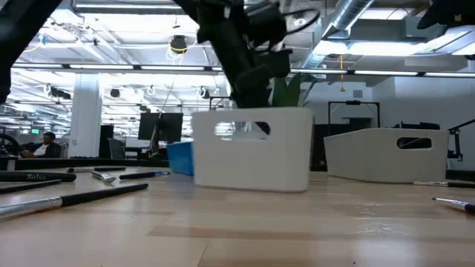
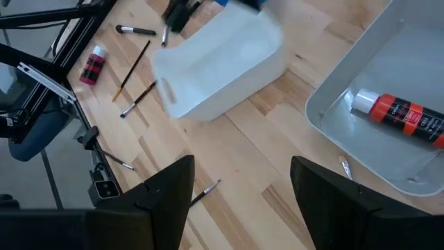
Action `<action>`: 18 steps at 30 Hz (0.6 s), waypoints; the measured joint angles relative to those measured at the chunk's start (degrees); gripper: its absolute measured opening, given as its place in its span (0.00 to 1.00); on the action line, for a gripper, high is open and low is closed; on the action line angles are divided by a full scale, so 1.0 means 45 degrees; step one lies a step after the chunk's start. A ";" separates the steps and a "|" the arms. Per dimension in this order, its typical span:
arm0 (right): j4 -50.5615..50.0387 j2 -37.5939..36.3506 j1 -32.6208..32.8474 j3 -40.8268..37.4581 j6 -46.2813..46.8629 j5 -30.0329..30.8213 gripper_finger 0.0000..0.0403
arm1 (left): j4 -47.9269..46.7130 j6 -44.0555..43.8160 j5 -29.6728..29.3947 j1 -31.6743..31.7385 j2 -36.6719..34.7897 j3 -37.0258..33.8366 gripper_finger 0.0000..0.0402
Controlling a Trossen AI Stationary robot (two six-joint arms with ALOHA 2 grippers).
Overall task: Pick & Place Paint Supplies
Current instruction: Adjust the white bin
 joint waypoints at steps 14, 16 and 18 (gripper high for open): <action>-0.0376 0.0005 -0.0014 0.0000 0.0714 0.0157 0.58 | 0.0743 -0.1577 0.0112 0.1750 -0.0058 0.0010 0.00; -0.0379 0.0005 -0.0098 0.0000 0.0774 0.0185 0.58 | 0.0581 -0.1723 0.0113 0.1832 -0.0058 0.0010 0.00; -0.0374 0.0004 -0.0222 0.0000 0.0801 0.0189 0.58 | 0.0517 -0.1789 0.0108 0.1864 -0.0063 0.0010 0.00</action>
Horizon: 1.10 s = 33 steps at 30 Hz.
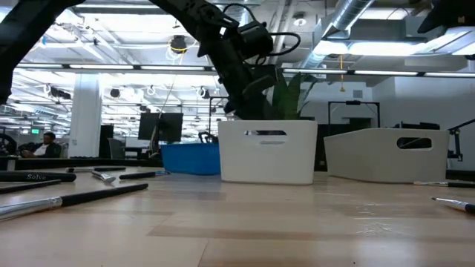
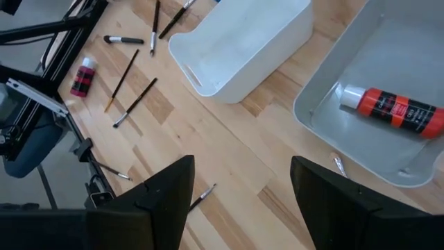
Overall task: Pick & Place Paint Supplies
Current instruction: Adjust the white bin, then adjust the white potted plant
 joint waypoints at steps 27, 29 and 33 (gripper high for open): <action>0.0217 0.0000 -0.0619 0.0000 0.0107 0.0194 0.58 | 0.0941 -0.4944 -0.0748 0.1710 -0.3111 -0.0005 0.20; 0.0198 -0.0007 -0.0619 0.0000 0.0102 0.0194 0.58 | 0.0970 -0.5394 -0.0718 0.1767 -0.3205 -0.0005 0.23; 0.0174 -0.0004 -0.0609 0.0000 0.0097 0.0194 0.58 | 0.1137 -0.5546 -0.0660 0.1786 -0.3205 0.0000 0.28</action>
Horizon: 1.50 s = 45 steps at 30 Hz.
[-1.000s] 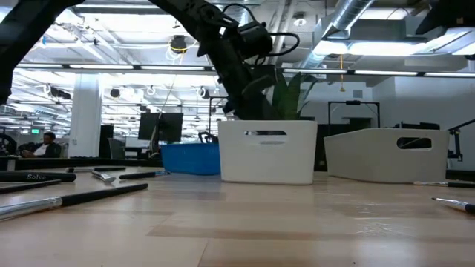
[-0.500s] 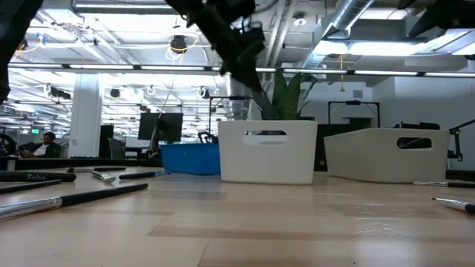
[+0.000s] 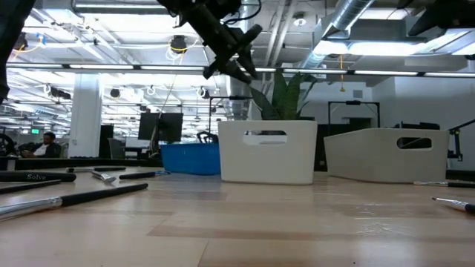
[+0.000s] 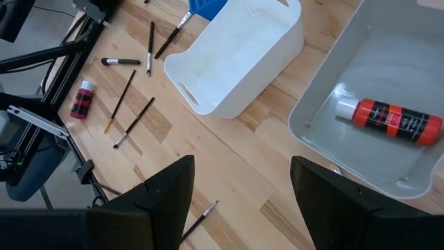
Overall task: Pick & Place Paint Supplies
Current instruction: Adjust the white potted plant
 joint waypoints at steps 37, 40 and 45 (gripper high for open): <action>-0.0081 0.0005 -0.0004 0.0000 -0.0136 0.0005 0.58 | -0.0845 0.0088 -0.0336 0.0505 -0.0296 -0.0001 0.00; -0.0076 0.0004 -0.0005 0.0000 -0.0136 0.0006 0.58 | -0.0801 0.0088 -0.0345 0.0505 -0.0384 0.0003 0.00; -0.0076 0.0000 -0.0005 0.0000 -0.0126 0.0010 0.58 | -0.0917 0.0088 -0.0350 0.0505 -0.0369 0.0000 0.00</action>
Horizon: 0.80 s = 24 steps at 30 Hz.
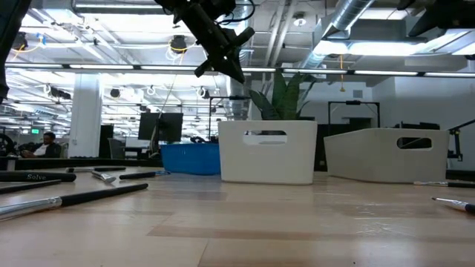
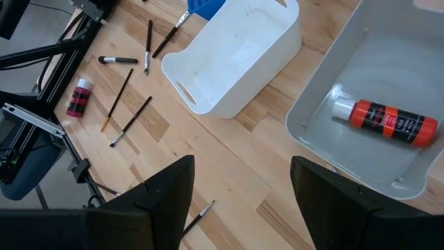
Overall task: Pick & Place Paint Supplies
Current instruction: Adjust the white potted plant
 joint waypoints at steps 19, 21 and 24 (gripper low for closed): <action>0.0010 0.0000 0.0005 0.0000 -0.0198 -0.0005 0.58 | -0.0588 -0.2285 0.0042 -0.0010 -0.0276 -0.0005 0.24; 0.0010 0.0005 0.0005 0.0000 -0.0235 -0.0005 0.58 | -0.0647 -0.2397 0.0068 -0.0010 -0.0428 -0.0001 0.29; 0.0014 0.0000 0.0005 0.0000 -0.0262 -0.0005 0.58 | -0.0787 -0.2525 0.0009 -0.0049 -0.0768 -0.0002 0.35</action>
